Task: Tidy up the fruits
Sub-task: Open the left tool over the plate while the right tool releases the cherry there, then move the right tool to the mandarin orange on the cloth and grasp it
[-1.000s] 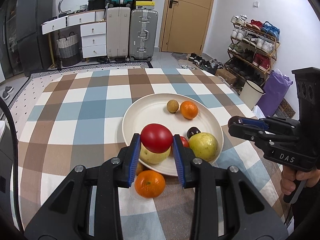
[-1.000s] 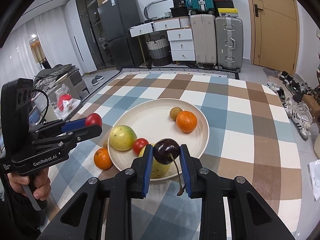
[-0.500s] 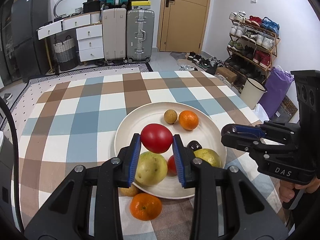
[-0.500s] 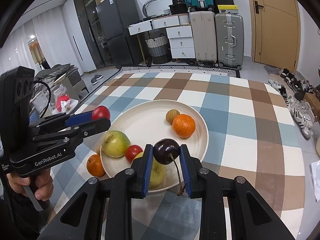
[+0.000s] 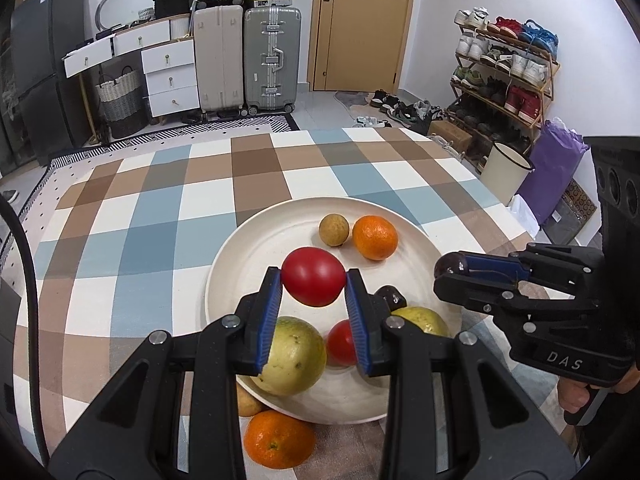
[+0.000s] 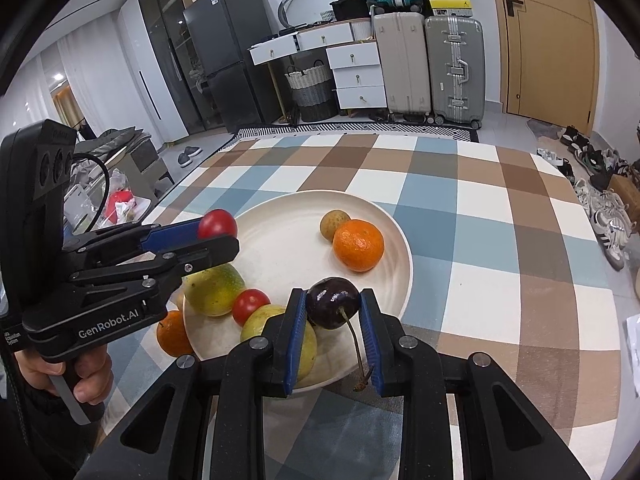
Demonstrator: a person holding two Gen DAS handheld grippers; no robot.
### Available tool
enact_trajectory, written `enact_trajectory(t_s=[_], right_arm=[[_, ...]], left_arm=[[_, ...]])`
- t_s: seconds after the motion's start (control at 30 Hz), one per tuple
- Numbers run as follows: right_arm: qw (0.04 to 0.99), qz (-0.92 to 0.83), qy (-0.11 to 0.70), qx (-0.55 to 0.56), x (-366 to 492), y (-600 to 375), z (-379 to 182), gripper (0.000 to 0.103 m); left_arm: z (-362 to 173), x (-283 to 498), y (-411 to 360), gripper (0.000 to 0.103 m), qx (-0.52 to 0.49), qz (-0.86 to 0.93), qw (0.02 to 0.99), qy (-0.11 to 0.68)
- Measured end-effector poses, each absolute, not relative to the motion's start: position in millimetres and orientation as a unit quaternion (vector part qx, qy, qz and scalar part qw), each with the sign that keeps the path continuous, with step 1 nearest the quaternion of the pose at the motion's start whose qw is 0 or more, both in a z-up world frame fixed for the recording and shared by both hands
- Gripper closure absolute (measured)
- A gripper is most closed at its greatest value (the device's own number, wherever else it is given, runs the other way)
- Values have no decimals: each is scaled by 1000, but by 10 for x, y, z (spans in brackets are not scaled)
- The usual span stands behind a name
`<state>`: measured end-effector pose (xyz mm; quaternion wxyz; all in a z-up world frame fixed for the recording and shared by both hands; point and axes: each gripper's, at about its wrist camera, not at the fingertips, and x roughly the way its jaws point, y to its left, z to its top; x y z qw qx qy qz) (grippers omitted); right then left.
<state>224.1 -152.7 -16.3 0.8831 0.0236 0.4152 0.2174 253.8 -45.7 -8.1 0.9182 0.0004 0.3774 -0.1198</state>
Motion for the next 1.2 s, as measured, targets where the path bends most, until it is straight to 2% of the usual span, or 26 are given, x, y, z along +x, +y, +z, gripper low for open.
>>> enact_trajectory(t_s=[0.23, 0.3, 0.33, 0.4, 0.5, 0.57, 0.63, 0.73, 0.8, 0.83, 1.2], right_arm=[[885, 216, 411, 24, 2238, -1524, -153, 75], [889, 220, 401, 20, 2194, -1516, -106, 67], [891, 218, 398, 18, 2180, -1515, -90, 59], [894, 215, 392, 17, 2151, -1529, -49, 56], [897, 207, 390, 20, 2112, -1562, -8, 52], [898, 204, 389, 20, 2069, -1584, 22, 39], [900, 202, 386, 20, 2016, -1598, 52, 27], [903, 198, 380, 21, 1919, -1609, 104, 11], [906, 189, 378, 17, 1852, -1595, 134, 7], [907, 185, 377, 15, 1818, -1586, 143, 4], [903, 172, 392, 26, 1545, -1510, 102, 1]], left_arm=[[-122, 2539, -491, 74, 7, -121, 916, 383], [-94, 2503, -483, 73, 8, -122, 917, 379], [-78, 2488, -475, 73, 6, -123, 917, 378], [-40, 2449, -444, 70, 3, -122, 918, 377], [27, 2340, -364, 48, -4, -115, 922, 369], [91, 2208, -287, 28, -8, -108, 929, 354], [139, 2087, -219, 19, -8, -104, 934, 342], [178, 1911, -85, 17, -13, -95, 936, 338], [180, 1800, -2, 11, -13, -89, 936, 340], [177, 1751, 25, 3, -12, -86, 936, 340], [71, 1303, 285, 1, -12, -63, 937, 344]])
